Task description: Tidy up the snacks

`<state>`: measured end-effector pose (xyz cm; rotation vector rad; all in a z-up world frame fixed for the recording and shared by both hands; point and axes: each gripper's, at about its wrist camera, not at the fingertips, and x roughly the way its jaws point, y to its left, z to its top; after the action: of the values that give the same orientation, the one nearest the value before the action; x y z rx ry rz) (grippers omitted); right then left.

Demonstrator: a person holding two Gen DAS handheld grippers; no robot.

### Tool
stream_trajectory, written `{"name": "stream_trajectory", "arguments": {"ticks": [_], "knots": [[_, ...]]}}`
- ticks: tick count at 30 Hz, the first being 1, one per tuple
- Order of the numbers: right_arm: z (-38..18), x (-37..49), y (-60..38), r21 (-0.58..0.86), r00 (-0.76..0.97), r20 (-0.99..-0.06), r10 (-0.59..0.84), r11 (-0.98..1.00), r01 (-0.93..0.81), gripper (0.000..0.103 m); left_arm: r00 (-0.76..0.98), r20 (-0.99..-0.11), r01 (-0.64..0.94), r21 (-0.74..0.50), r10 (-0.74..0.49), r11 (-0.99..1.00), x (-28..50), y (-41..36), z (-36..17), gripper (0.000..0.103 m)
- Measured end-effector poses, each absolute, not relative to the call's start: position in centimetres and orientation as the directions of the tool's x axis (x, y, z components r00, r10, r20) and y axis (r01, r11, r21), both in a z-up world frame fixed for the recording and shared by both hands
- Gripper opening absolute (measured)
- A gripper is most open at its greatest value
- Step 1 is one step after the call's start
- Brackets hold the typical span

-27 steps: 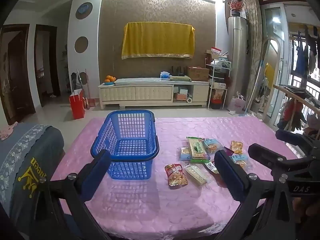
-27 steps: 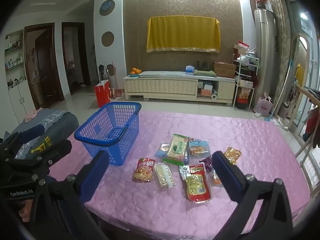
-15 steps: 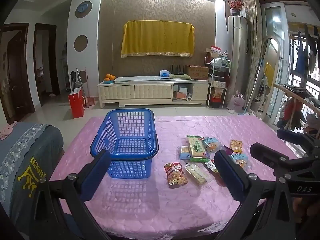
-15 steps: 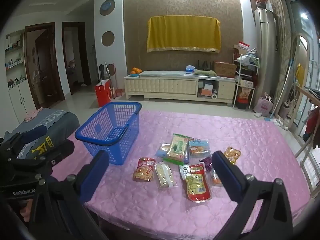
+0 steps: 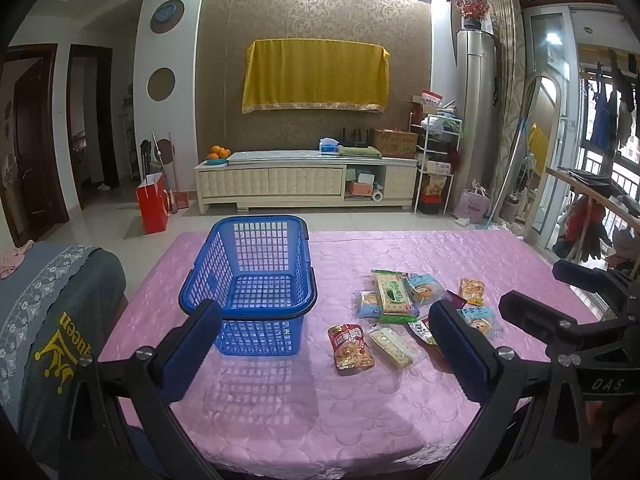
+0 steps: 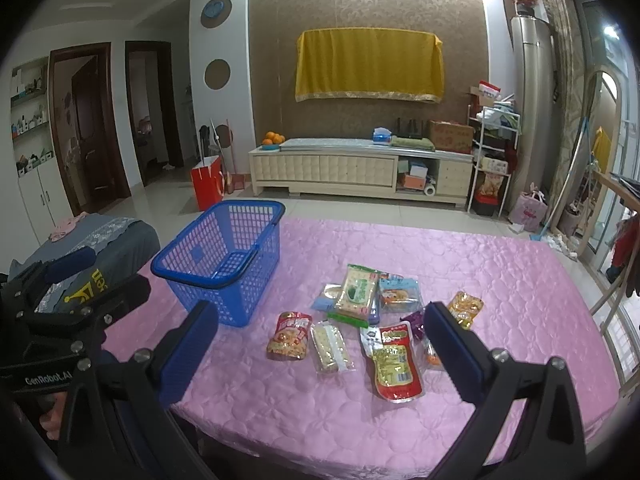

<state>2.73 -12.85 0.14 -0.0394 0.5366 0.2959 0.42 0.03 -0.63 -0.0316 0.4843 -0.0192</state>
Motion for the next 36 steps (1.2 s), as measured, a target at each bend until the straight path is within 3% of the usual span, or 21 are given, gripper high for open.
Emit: {"name": "stream_trajectory", "arguments": {"ticks": [36], "knots": [[-0.05,3.06,-13.04,0.053,0.790,-0.541,0.286,0.950,-0.308,0.103,0.877,-0.479,0.015,-0.041,-0.032,0.999,0.09,0.14,-0.26,0.102]]}}
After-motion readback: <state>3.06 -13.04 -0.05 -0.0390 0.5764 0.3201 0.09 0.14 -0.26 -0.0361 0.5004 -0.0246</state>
